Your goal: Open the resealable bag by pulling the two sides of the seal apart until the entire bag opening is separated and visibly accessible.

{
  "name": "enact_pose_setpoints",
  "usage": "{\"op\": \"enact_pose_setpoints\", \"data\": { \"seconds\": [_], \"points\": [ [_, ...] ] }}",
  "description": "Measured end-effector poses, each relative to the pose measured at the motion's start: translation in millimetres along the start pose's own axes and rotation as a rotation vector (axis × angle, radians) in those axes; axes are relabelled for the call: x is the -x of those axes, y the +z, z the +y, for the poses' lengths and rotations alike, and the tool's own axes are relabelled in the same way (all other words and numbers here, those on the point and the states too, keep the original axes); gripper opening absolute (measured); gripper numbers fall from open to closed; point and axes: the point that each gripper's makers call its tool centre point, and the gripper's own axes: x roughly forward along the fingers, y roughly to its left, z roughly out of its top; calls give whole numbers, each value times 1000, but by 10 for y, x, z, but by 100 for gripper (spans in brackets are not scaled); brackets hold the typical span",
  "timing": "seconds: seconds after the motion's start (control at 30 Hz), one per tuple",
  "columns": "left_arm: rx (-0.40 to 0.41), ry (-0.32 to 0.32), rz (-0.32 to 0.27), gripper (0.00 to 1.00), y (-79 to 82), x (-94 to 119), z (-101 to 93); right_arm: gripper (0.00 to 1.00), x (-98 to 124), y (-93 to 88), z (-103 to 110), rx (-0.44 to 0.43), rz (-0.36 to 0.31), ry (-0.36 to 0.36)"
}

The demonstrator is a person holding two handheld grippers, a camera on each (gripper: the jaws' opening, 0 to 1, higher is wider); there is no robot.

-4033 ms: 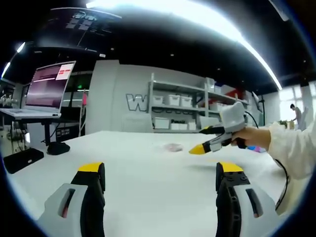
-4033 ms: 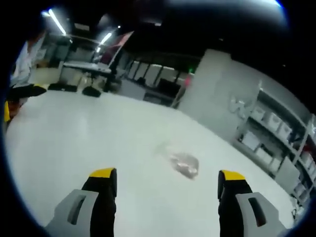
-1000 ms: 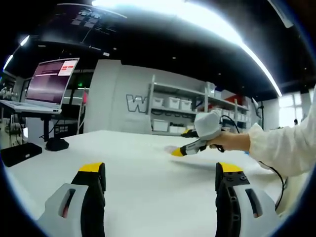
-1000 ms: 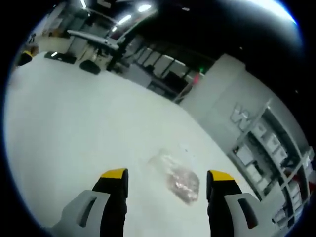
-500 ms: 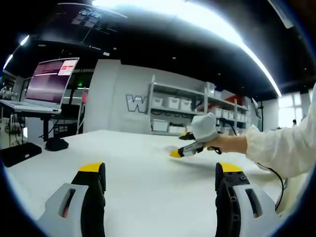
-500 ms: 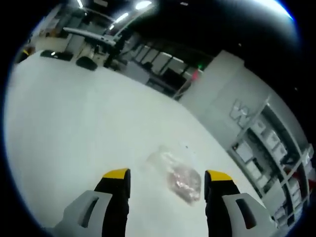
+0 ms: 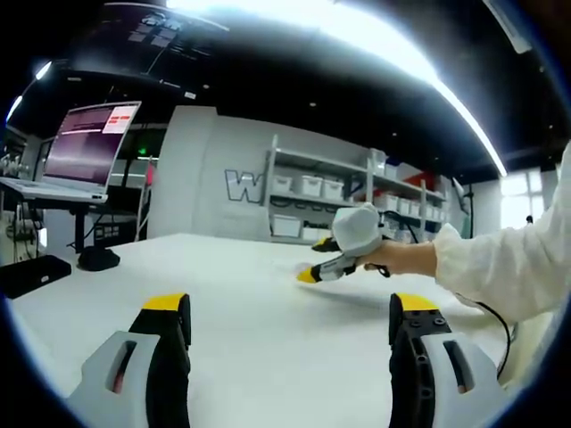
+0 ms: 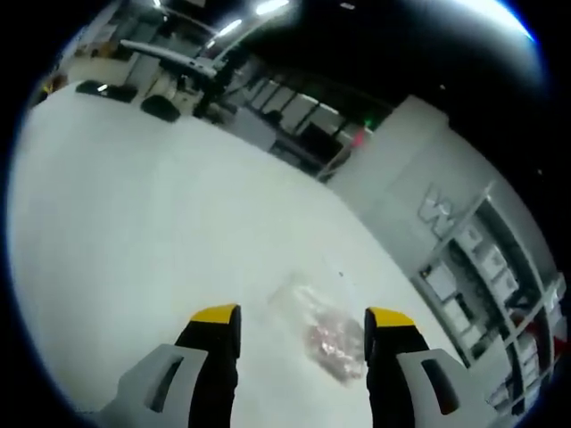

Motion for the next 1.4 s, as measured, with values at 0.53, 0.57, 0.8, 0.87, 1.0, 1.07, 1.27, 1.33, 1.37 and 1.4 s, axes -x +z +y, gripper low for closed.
{"op": "enact_pose_setpoints", "data": {
  "seconds": [0.53, 0.57, 0.8, 0.87, 1.0, 1.07, 1.27, 1.33, 1.37, 1.4],
  "points": [
    [8, -2, -2, 91, -7, -6, 17, 47, -95, -12, 3, 33, 18, 8],
    [8, -2, -2, 91, -7, -7, 14, 47, -104, -16, 4, 32, 19, 8],
    [8, -3, -1, 91, -13, -13, 13, 43, -155, -31, 25, 34, 23, 16],
    [8, -3, 0, 91, -14, -14, 13, 43, -165, -28, 30, 34, 21, 18],
    [8, -4, 3, 91, -21, -16, 9, 40, -185, -31, 29, 30, 20, 18],
    [9, -4, 1, 91, -20, -15, 8, 39, -196, -46, 29, 28, 24, 19],
    [9, -4, 4, 91, -30, -14, 12, 33, -223, -76, 28, 30, 29, 17],
    [13, -5, 2, 91, -25, -13, 11, 31, -229, -73, 28, 29, 26, 18],
    [14, -5, 1, 91, -23, -13, 12, 32, -233, -69, 31, 24, 23, 19],
    [14, -4, 1, 91, -23, -12, 13, 32, -238, -68, 33, 21, 22, 20]
  ]
}}
